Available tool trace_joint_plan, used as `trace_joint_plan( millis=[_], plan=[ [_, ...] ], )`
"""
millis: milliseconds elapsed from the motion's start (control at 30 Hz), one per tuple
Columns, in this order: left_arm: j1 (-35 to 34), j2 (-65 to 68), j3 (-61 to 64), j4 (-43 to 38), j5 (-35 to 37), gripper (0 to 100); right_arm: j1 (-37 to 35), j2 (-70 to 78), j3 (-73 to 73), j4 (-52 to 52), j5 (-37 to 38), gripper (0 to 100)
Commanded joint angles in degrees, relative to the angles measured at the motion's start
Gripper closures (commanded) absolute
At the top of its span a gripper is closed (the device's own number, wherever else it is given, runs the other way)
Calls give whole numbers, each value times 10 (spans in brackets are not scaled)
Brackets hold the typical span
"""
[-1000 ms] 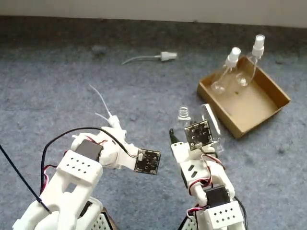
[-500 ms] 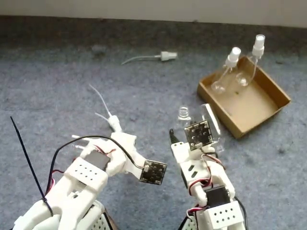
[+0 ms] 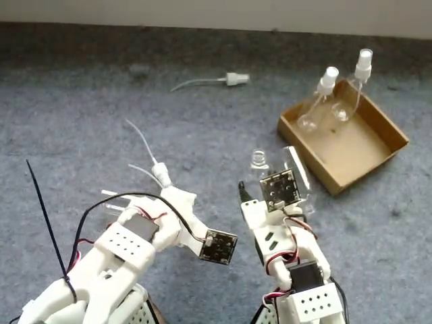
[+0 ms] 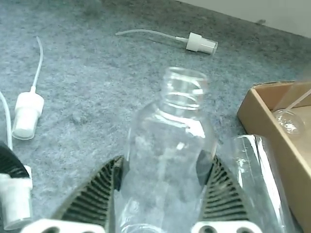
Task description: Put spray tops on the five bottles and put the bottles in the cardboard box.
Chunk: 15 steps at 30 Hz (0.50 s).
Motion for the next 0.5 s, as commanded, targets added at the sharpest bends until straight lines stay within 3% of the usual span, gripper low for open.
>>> trace_joint_plan(
  millis=[0,333,467],
  plan=[
    [19,29,-15,-22,4,836,8,-8,13,-19,-4,926],
    [17,140,-22,-137,27,841,8,-8,13,-19,-4,926],
    [17,150,-23,-171,27,921,8,-8,13,-19,-4,926]
  ],
)
